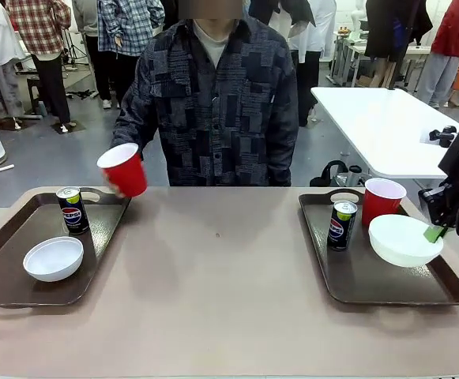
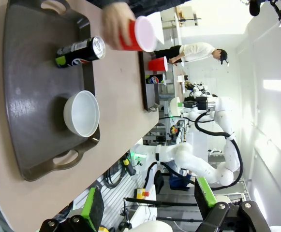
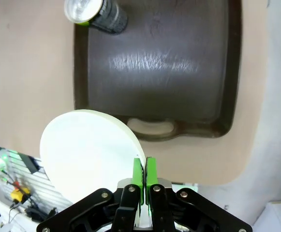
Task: Prepare tableware on both trays.
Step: Pick up a Picnic Bowl from the table and place it on a Handle tray.
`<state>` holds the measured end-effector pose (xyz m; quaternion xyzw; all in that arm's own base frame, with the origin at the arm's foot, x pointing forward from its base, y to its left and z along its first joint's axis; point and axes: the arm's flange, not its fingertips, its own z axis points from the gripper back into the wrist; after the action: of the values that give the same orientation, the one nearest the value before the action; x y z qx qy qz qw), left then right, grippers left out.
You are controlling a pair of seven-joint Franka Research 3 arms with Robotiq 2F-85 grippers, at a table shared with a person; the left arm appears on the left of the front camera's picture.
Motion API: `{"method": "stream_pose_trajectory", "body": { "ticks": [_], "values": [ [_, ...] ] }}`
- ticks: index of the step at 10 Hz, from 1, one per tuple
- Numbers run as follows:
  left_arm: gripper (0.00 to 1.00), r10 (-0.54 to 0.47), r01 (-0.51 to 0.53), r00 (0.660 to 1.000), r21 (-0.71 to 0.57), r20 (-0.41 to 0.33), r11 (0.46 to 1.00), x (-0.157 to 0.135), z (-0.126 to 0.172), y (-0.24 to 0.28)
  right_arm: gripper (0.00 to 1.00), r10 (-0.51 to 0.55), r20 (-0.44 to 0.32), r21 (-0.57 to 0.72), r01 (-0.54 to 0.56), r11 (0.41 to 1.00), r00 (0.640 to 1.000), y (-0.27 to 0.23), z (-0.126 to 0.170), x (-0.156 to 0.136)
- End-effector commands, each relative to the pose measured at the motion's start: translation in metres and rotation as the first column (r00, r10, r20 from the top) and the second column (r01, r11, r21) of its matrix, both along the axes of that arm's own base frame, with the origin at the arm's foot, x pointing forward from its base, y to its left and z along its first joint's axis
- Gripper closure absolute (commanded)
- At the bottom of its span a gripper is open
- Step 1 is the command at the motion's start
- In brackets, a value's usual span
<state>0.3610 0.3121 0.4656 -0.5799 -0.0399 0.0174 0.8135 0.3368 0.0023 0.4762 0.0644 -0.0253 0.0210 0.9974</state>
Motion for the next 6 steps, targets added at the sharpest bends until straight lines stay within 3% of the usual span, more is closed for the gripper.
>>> {"method": "stream_pose_trajectory", "body": {
  "ticks": [1,4,6],
  "values": [
    [0.0,0.011,-0.011,1.0,0.007,0.006,1.0,-0.003,0.001,-0.003,0.96,0.005,0.079,0.001,-0.005,1.0,0.997,-0.005,-0.038,0.017],
    [0.0,0.011,-0.011,1.0,0.007,0.006,1.0,-0.003,0.001,-0.003,0.96,-0.025,0.134,-0.043,0.032,0.999,0.991,-0.004,-0.079,0.03],
    [0.0,0.011,-0.011,1.0,0.007,0.006,1.0,-0.003,0.001,-0.003,0.96,-0.037,0.08,-0.049,0.041,0.998,0.996,-0.003,-0.102,0.039]
  ]
}}
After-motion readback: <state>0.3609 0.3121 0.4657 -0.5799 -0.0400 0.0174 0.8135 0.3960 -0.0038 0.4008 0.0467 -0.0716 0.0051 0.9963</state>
